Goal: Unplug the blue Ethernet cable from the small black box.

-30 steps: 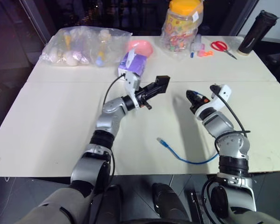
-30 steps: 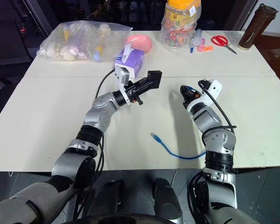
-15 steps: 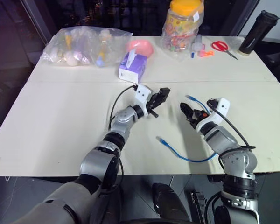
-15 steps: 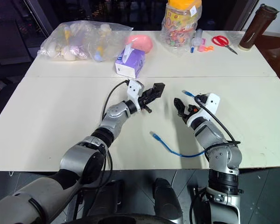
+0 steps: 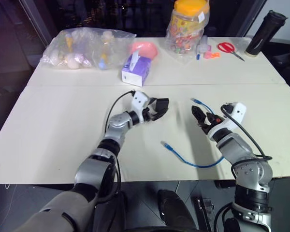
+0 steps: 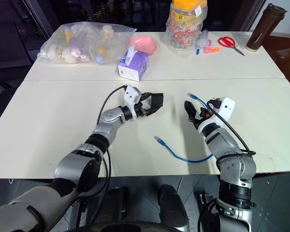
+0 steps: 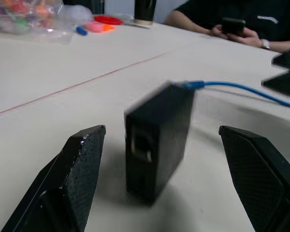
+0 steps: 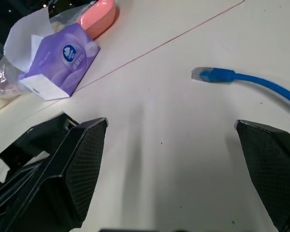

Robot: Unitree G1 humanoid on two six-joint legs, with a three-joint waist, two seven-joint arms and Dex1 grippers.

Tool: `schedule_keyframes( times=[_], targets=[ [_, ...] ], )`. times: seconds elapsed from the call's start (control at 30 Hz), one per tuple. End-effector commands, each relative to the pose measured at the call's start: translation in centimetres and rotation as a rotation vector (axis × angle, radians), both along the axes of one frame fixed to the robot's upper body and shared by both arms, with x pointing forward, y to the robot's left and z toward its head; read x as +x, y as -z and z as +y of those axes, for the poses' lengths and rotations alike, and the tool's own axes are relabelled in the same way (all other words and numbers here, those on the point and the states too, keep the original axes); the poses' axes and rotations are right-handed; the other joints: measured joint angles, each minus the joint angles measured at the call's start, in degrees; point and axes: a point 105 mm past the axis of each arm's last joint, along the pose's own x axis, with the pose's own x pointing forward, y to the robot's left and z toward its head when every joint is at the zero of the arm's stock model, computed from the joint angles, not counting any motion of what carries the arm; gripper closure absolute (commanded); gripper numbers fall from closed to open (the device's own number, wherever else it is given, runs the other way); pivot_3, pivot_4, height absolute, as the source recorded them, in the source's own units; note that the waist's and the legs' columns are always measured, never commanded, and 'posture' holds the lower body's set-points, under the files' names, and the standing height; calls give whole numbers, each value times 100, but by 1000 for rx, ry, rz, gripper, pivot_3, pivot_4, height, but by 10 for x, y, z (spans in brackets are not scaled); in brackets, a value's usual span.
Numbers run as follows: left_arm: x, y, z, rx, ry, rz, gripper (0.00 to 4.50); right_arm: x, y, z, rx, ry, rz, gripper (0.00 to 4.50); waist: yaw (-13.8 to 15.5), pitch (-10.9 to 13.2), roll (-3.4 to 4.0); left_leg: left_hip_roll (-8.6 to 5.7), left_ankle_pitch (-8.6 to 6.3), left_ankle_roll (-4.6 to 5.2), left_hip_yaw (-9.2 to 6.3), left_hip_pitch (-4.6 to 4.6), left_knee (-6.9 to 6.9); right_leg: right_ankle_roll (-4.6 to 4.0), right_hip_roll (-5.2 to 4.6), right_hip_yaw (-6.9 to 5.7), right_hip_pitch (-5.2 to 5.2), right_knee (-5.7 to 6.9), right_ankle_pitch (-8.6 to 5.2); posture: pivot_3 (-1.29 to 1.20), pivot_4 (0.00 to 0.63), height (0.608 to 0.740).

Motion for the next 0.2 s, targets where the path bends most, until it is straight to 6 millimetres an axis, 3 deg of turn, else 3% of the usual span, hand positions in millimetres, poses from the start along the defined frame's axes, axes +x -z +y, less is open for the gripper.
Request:
schedule_keyframes(
  times=[0.03, 0.2],
  targets=[
    [-7, -20, 16, -10, 22, -45, 599, -11, -20, -2, -34, -41, -88, 127, 5, 0, 0, 0, 0, 0, -1, 0, 0, 0, 0, 0, 0, 2, 0, 0, 150, 739],
    [-25, -31, 39, 31, 47, -24, 599, -31, -16, 4, -144, -172, -73, 127, 17, 0, 1, 0, 0, 0, -2, 4, 7, 0, -2, 0, 8, 6, 0, 0, 150, 739]
  ],
)
